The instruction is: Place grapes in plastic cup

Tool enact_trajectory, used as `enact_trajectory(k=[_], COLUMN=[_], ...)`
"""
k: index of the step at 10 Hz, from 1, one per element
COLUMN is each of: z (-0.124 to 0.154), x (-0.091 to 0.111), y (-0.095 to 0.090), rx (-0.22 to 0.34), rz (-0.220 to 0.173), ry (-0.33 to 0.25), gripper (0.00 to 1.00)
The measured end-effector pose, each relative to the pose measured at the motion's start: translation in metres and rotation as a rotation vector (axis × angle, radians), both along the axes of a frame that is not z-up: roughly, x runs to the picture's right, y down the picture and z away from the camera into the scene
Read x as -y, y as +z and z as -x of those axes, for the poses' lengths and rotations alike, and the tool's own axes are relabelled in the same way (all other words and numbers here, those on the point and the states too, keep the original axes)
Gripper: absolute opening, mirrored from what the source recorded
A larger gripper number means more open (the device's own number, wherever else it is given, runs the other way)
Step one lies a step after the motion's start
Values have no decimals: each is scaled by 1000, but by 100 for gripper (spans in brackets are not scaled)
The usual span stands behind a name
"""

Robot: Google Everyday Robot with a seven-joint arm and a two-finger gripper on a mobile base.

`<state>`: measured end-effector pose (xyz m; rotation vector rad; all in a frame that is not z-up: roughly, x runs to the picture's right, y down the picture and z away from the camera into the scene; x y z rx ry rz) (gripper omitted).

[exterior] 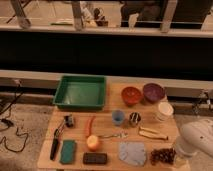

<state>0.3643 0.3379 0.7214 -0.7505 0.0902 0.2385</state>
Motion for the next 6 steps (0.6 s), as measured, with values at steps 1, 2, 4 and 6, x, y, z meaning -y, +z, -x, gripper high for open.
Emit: enact_trajectory(k=[1, 2, 4, 6], z=[0, 0, -1, 1], x=[0, 0, 0, 3], y=[0, 0, 0, -1], rx=[5, 9, 16, 49], rz=[1, 2, 7, 25], ry=[6, 12, 21, 55], gripper=[37, 27, 7, 0])
